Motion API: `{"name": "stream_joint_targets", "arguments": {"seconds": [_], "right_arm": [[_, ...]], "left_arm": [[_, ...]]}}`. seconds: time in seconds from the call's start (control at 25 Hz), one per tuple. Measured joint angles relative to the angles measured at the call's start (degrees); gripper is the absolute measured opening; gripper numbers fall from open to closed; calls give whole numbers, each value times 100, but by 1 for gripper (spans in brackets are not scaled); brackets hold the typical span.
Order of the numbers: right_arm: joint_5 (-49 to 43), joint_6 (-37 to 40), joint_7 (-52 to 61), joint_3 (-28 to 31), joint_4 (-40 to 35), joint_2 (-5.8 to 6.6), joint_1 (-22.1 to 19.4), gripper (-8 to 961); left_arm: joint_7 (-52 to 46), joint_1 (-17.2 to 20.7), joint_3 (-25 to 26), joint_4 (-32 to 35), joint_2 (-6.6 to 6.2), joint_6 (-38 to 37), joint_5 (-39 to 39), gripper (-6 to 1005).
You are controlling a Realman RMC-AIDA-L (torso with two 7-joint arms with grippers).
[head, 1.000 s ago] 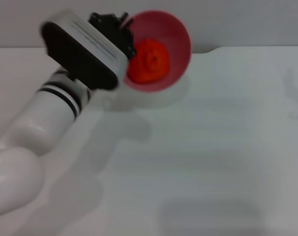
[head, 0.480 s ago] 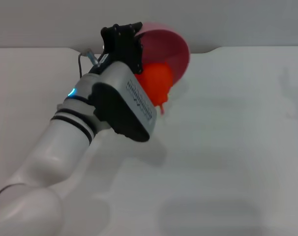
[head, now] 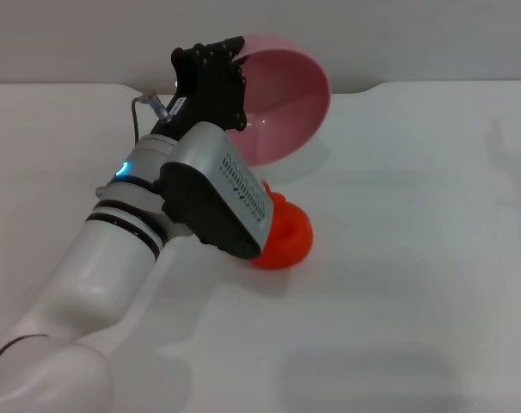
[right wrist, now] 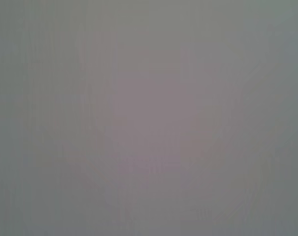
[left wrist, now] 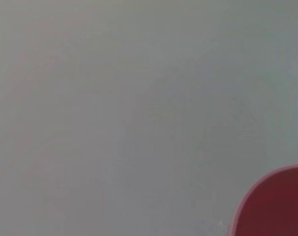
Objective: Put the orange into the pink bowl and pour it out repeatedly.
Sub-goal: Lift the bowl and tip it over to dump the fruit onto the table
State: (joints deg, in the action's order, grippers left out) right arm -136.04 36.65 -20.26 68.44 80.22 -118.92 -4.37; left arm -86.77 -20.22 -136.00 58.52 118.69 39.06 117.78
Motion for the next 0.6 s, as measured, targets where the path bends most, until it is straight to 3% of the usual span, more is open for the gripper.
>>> {"name": "stream_joint_targets", "arguments": {"seconds": [0.16, 0.32, 0.4, 0.48, 0.6], "right_arm": [[-2, -1, 11, -47, 1, 1, 3, 694], [-9, -63, 13, -76, -15, 10, 38, 694], [-10, -77, 13, -106, -41, 12, 49, 694], [-11, -80, 13, -129, -60, 14, 51, 694], [-10, -147, 14, -137, -96, 17, 51, 693]], "left_arm": [[-208, -30, -4, -29, -3, 3, 0, 47], [-1347, -142, 238, 20, -43, -182, -13, 47], [-1347, -142, 238, 20, -43, -182, -13, 47], [-2527, -193, 847, 147, -40, -916, -53, 47], [-2810, -217, 1004, 169, -40, -1118, -53, 47]]}}
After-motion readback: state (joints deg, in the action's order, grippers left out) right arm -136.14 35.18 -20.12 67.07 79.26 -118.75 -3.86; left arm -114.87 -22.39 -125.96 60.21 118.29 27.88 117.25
